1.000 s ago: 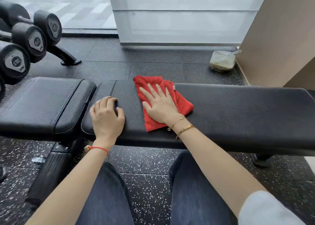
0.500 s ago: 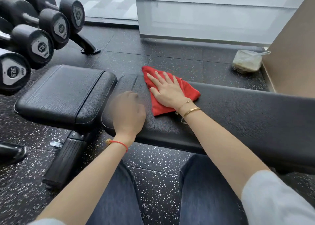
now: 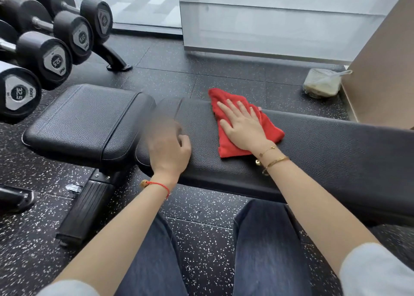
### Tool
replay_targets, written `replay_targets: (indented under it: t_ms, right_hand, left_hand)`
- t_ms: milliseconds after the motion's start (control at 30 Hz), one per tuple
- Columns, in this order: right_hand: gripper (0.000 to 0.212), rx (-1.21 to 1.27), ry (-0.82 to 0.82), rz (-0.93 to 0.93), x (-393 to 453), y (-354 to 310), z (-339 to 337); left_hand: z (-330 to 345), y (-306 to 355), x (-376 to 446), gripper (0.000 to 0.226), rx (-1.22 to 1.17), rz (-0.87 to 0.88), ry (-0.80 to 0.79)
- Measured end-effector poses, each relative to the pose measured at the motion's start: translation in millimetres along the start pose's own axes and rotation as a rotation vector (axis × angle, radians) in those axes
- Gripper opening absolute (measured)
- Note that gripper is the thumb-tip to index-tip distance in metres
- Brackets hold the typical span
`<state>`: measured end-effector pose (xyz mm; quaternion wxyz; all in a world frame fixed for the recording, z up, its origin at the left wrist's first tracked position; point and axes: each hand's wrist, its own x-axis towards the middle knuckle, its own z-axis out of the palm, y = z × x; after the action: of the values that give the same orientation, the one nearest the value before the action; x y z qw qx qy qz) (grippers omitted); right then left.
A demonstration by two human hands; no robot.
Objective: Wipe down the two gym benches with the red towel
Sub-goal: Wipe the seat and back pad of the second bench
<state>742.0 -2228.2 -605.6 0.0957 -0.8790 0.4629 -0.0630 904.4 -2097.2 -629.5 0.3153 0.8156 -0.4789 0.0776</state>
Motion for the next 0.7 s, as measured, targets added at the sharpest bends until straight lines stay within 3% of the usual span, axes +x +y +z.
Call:
replay_targets:
  t_ms: [133,367,567,700]
  right_hand:
    - [0.057,-0.035,-0.013,0.081,1.0,-6.3,0.3]
    - [0.057,-0.017,0.033,-0.143,-86.8,-11.1,6.7]
    - [0.056,-0.019,0.031,0.146,-77.5,44.6,-9.7]
    - [0.058,-0.036,0.024,0.298,-50.5,29.0,-12.5]
  left_hand:
    - [-1.0,2.6,0.8,0.021,0.005,-0.009,-0.015]
    - [-1.7,0.5,0.5,0.041,0.032,0.012,-0.062]
    - [-0.9,0.8,-0.2,0.042,0.067,0.016,-0.088]
    - [-1.8,3.1,0.1,0.041,0.084,0.022,-0.093]
